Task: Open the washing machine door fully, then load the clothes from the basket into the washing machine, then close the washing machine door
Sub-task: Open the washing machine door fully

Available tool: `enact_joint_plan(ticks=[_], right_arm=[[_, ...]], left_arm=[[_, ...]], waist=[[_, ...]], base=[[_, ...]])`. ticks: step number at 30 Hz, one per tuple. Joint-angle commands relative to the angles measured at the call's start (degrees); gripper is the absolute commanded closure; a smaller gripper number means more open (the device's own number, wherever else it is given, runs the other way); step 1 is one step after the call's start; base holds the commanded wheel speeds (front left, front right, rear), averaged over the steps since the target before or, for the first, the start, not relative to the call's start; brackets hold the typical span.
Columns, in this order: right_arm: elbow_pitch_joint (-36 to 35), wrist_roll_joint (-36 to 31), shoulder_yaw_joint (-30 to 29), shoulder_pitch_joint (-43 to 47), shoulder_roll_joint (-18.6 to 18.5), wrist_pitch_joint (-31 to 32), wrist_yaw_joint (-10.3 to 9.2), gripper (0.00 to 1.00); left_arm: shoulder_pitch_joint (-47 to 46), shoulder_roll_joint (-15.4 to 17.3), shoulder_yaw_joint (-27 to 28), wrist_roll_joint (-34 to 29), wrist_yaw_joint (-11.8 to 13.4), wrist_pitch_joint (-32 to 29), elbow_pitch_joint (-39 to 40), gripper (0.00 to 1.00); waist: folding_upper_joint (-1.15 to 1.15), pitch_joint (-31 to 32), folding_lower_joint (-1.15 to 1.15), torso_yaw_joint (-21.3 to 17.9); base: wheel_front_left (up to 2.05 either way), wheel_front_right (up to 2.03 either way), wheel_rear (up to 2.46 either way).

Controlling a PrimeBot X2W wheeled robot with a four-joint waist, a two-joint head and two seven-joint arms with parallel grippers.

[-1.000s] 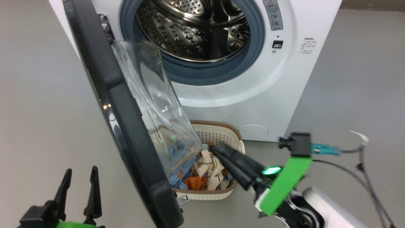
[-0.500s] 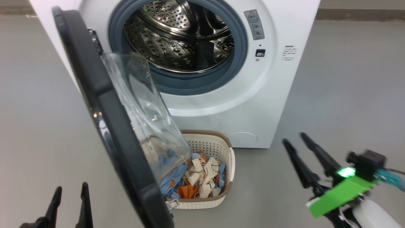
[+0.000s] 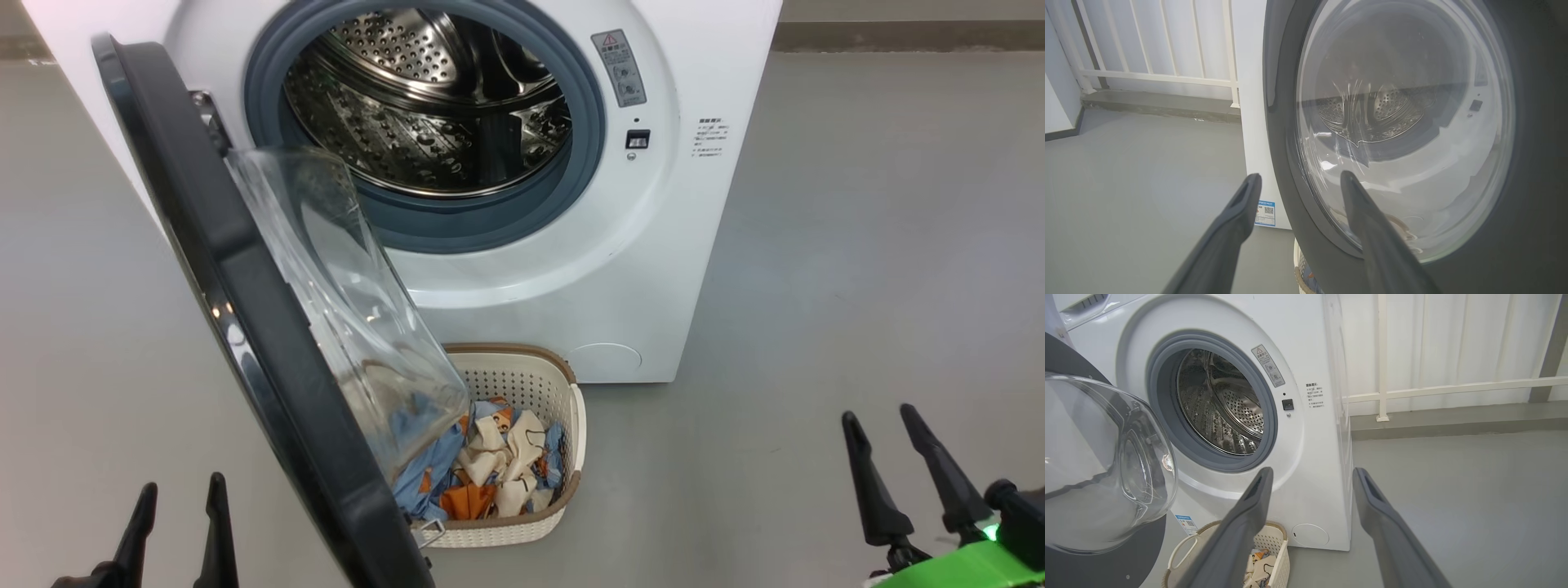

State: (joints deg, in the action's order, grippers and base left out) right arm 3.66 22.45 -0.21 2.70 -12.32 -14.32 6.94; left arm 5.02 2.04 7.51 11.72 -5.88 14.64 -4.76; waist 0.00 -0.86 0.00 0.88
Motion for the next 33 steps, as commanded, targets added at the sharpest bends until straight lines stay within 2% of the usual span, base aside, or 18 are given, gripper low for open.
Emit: enact_joint_plan(ticks=[1,11,20,33], right_arm=[[-1.71,-1.06,0.17,-0.01,-0.49,-0.67,0.55,0.0],[-1.94,-6.05,-7.04,2.61,3.88,-0.67,0.55,0.0],[-1.05,-9.07,-7.54,3.84,4.74,-0.67,0.55,0.0],[-1.25,-9.17,-6.9,2.93,4.27,-0.68,0.55,0.0]], left_arm=[[-0.43,0.84,1.62,-0.5,-0.18,0.36,1.6,0.0],[0.61,0.84,1.44,-0.76,-0.43,0.36,1.28,0.0],[1.85,0.84,1.67,-0.52,-0.63,0.36,1.48,0.0],[1.53,0.84,1.54,-0.42,-0.7,0.36,1.64,0.0]], waist=[[0.0,0.08,0.0,-0.11],[0.0,0.54,0.0,-0.89],[0.0,0.87,0.0,-1.64],[0.0,0.28,0.0,-1.25]], base=[[0.0,0.0,0.0],[0.0,0.0,0.0],[0.0,0.0,0.0],[0.0,0.0,0.0]])
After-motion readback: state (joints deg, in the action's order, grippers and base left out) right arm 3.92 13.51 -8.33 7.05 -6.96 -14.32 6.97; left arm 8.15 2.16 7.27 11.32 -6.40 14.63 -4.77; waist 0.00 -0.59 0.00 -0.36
